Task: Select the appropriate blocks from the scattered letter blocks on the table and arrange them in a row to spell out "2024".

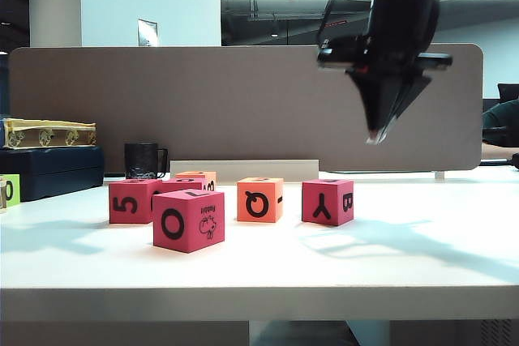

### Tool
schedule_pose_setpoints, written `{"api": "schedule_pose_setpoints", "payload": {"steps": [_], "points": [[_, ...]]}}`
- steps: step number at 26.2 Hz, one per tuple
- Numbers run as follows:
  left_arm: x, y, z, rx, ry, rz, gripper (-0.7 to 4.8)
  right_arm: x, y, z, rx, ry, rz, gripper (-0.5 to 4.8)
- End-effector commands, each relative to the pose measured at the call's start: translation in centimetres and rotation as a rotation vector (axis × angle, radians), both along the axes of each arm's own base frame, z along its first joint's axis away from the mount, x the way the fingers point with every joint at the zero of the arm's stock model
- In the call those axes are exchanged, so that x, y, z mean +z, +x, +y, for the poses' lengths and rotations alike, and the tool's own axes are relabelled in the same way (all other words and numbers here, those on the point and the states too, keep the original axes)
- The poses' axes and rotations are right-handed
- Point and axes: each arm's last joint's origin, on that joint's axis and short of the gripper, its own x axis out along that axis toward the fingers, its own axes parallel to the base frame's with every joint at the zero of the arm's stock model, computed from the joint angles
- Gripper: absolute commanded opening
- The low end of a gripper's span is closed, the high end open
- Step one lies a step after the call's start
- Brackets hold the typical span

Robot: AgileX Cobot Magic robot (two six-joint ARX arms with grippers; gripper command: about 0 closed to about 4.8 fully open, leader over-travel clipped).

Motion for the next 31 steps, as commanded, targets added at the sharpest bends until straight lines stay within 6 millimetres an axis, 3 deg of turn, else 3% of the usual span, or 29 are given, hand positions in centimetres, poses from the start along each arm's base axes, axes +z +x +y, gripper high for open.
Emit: {"api": "schedule_pose_setpoints", "payload": {"steps": [1,25,31], "points": [[0.4,-1.0,0.5,-0.021,0.000,0.014,-0.06,-1.5,0.8,0.5,0.005,0.003,0.027,-0.02],[0.2,-1.6,1.3,-0.022,0.056,0.043,-0.06,-9.4,5.0,2.3,-0.008,-0.030,0.017,-0.02],[0.2,-1.5,1.3,-0.022,0.054,0.035,-0.06,-9.3,5.4,2.1,-0.018,-0.068,-0.033,-0.02]]}}
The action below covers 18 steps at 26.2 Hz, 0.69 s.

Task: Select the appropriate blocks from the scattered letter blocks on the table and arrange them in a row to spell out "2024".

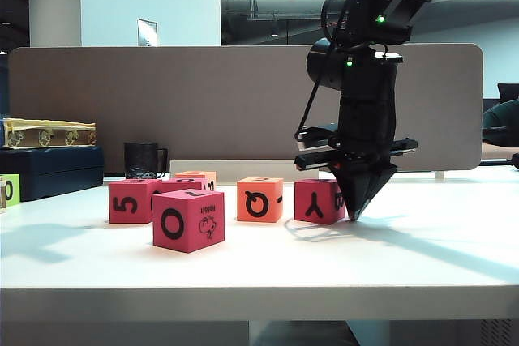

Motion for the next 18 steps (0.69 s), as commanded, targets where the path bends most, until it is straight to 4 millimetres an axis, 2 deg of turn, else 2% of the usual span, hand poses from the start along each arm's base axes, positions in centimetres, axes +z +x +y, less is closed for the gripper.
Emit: {"api": "schedule_pose_setpoints", "payload": {"steps": [1,9,18], "points": [[0.33,-0.10,0.04,-0.004,-0.007,-0.021,-0.06,0.11,0.35,-0.14,-0.005,-0.001,-0.028,-0.02],[0.32,-0.09,0.04,-0.004,-0.007,-0.020,-0.06,0.24,0.65,-0.03,-0.005,0.015,-0.059,-0.02],[0.32,-0.09,0.04,-0.011,0.008,-0.028,-0.06,0.39,0.88,0.40,0.031,0.109,-0.062,-0.02]]}}
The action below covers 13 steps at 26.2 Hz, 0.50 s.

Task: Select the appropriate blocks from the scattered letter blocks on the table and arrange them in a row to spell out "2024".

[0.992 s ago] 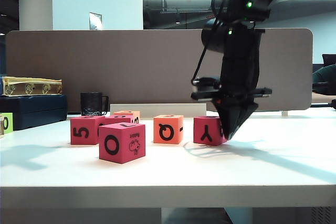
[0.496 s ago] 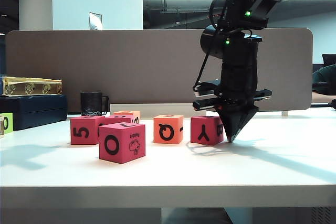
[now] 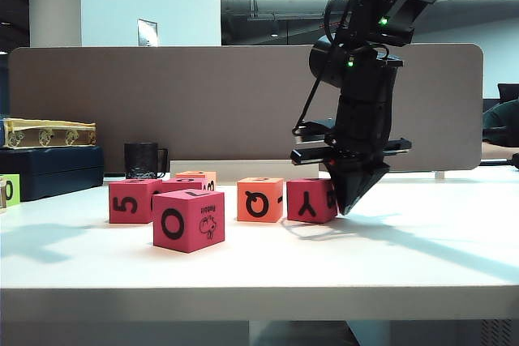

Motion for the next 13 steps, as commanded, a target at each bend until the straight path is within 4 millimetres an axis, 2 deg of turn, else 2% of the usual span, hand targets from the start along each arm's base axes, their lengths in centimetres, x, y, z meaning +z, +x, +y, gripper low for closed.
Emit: {"api": "schedule_pose_setpoints", "payload": {"steps": [1,13], "points": [[0.32,-0.10,0.05,-0.003,-0.007,-0.020,-0.06,0.25,0.20,0.26,0.016,0.038,-0.019,-0.02],[0.32,-0.10,0.05,-0.004,-0.007,-0.019,-0.06,0.43,0.23,1.00,0.093,0.146,-0.011,-0.02]]}}
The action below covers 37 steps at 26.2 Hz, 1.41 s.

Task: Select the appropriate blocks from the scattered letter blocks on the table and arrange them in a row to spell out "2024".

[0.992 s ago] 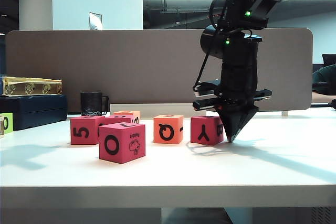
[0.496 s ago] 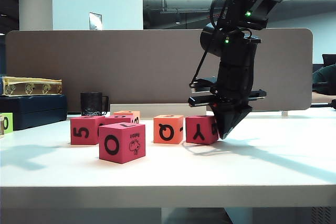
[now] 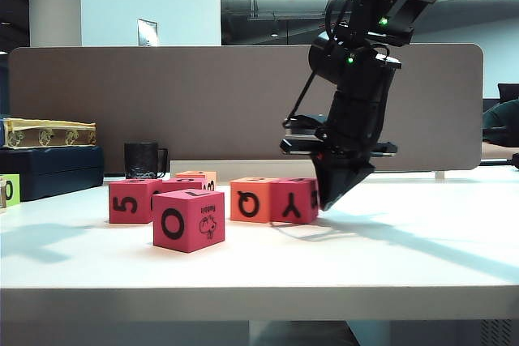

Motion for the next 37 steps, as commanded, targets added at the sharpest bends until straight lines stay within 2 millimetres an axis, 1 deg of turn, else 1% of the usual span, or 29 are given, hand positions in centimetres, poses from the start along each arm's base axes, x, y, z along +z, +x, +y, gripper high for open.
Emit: {"api": "schedule_pose_setpoints", "payload": {"steps": [1,10,14,21,23,28,31,35,37], "points": [[0.3,-0.1,0.0,-0.002,-0.010,-0.019,-0.06,0.2,-0.1,0.6,0.026,0.025,-0.013,-0.02],[0.3,-0.1,0.0,-0.003,-0.008,-0.015,-0.06,0.5,-0.3,2.0,0.081,0.094,-0.041,-0.02],[0.2,-0.1,0.0,-0.004,-0.006,-0.008,-0.06,0.6,-0.3,2.3,0.114,0.153,-0.033,-0.02],[0.1,-0.1,0.0,-0.005,-0.003,-0.001,-0.06,0.8,-0.1,2.5,0.143,0.207,-0.040,-0.02],[0.1,-0.1,0.0,-0.005,-0.003,-0.001,-0.06,0.8,-0.1,2.5,0.143,0.206,-0.040,-0.02],[0.1,-0.1,0.0,-0.005,-0.002,-0.001,-0.06,0.6,-0.3,2.1,0.069,0.123,-0.031,-0.02],[0.1,-0.1,0.0,-0.005,-0.002,-0.001,-0.06,0.4,-0.6,2.0,0.070,0.111,0.007,-0.02],[0.1,-0.1,0.0,-0.005,-0.002,-0.001,-0.06,0.3,-1.0,2.5,0.086,0.108,0.015,-0.02],[0.1,-0.1,0.0,-0.005,-0.003,-0.001,-0.06,0.4,-1.1,2.9,0.108,0.136,0.020,-0.02]]}}
